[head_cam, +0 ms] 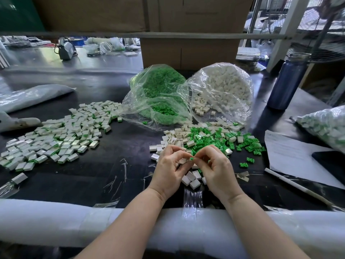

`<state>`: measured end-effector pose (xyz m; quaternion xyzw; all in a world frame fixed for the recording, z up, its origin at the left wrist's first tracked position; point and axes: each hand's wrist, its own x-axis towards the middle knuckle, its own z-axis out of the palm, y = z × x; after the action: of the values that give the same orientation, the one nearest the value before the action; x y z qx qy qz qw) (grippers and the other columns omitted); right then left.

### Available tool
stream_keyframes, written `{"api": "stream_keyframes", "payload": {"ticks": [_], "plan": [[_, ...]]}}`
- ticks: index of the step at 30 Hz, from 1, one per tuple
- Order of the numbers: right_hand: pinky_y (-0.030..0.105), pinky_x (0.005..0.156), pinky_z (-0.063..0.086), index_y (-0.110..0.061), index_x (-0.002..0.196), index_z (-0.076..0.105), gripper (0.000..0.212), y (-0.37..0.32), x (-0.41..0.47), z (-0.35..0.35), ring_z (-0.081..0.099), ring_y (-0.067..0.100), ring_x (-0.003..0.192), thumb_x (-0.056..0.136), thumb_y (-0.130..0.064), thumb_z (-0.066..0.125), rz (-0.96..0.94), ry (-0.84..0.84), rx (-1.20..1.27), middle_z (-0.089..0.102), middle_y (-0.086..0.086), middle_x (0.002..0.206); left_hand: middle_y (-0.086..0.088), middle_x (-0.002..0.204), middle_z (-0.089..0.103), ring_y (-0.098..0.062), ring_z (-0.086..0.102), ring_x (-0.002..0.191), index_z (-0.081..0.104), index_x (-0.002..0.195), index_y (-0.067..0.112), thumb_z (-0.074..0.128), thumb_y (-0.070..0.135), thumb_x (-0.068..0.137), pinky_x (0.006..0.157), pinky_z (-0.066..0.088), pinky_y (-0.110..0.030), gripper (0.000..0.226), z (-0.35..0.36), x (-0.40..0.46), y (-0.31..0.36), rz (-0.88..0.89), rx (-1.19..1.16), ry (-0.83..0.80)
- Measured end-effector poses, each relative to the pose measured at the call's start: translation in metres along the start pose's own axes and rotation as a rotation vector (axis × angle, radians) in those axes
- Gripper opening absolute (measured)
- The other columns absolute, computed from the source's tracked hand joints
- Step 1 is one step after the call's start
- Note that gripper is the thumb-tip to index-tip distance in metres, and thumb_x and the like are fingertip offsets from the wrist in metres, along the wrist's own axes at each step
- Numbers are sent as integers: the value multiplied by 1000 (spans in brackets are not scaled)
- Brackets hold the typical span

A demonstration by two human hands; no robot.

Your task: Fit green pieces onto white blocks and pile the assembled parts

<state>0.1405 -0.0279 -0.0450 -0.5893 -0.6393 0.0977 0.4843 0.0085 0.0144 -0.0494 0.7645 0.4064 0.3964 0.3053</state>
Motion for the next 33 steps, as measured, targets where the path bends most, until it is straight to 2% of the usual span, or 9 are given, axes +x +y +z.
{"api": "stream_keyframes", "payload": {"ticks": [2, 5, 8, 11, 14, 18, 27, 30, 33], "plan": [[19, 63, 43, -10, 78, 63, 7, 0, 0, 0, 50, 6, 72, 83, -7, 67, -1, 14, 6, 54, -10, 76, 10, 97, 49, -16, 49, 105, 71, 94, 12, 69, 18, 81, 96, 40, -25, 14, -1, -1, 1, 38, 40, 50], [16, 65, 42, -12, 78, 64, 7, 1, 1, -1, 53, 7, 72, 84, -11, 67, 37, 87, 13, 56, -11, 75, 10, 90, 58, -11, 57, 88, 71, 93, 10, 68, 13, 82, 83, 47, -20, 12, -3, -1, 0, 74, 36, 173], [12, 65, 40, -16, 78, 62, 10, 5, 1, -3, 52, 4, 71, 85, -10, 66, 94, 152, -14, 56, -12, 74, 3, 87, 64, -10, 61, 76, 69, 100, 11, 66, 11, 84, 74, 51, -21, 17, -8, 0, -3, -35, 24, 370], [21, 66, 42, -13, 79, 62, 8, 8, 1, -4, 52, 12, 71, 86, -10, 65, 156, 174, -69, 56, -6, 76, -3, 91, 60, -20, 60, 79, 68, 106, 11, 59, 7, 88, 78, 49, -24, 20, -15, 3, -9, -178, 74, 540], [25, 70, 39, -11, 80, 63, 6, 11, 2, -5, 53, 17, 78, 86, -11, 64, 221, 184, -112, 56, -5, 77, -7, 100, 50, -19, 53, 80, 66, 109, 8, 52, 0, 90, 77, 35, -11, 25, -21, 6, -15, -307, 127, 617], [24, 74, 38, -12, 82, 64, 5, 14, 2, -7, 53, 18, 83, 87, -9, 62, 295, 167, -158, 56, -4, 81, -7, 114, 40, -24, 52, 95, 59, 119, 8, 44, -5, 90, 84, 34, -17, 36, -22, 6, -20, -447, 191, 537], [23, 80, 40, -11, 88, 69, 9, 13, 2, -7, 54, 18, 85, 86, -5, 62, 326, 97, -229, 55, -4, 86, -8, 133, 39, -28, 33, 119, 57, 126, 18, 51, 10, 92, 98, 22, -25, 36, -17, 2, -17, -440, 454, 325], [34, 86, 45, -12, 88, 69, 9, 9, 3, -7, 56, 20, 88, 84, -6, 63, 317, 83, -232, 56, -4, 86, -2, 121, 45, -22, 35, 115, 63, 116, 22, 62, 18, 86, 95, 26, -30, 31, -17, 1, -14, -350, 421, 339], [41, 87, 45, -14, 89, 69, 9, 7, 2, -6, 56, 20, 88, 84, -8, 65, 297, 60, -241, 54, -7, 87, 8, 96, 47, -16, 42, 101, 70, 97, 21, 70, 22, 80, 85, 26, -25, 17, -12, 0, -5, -157, 329, 223]]}}
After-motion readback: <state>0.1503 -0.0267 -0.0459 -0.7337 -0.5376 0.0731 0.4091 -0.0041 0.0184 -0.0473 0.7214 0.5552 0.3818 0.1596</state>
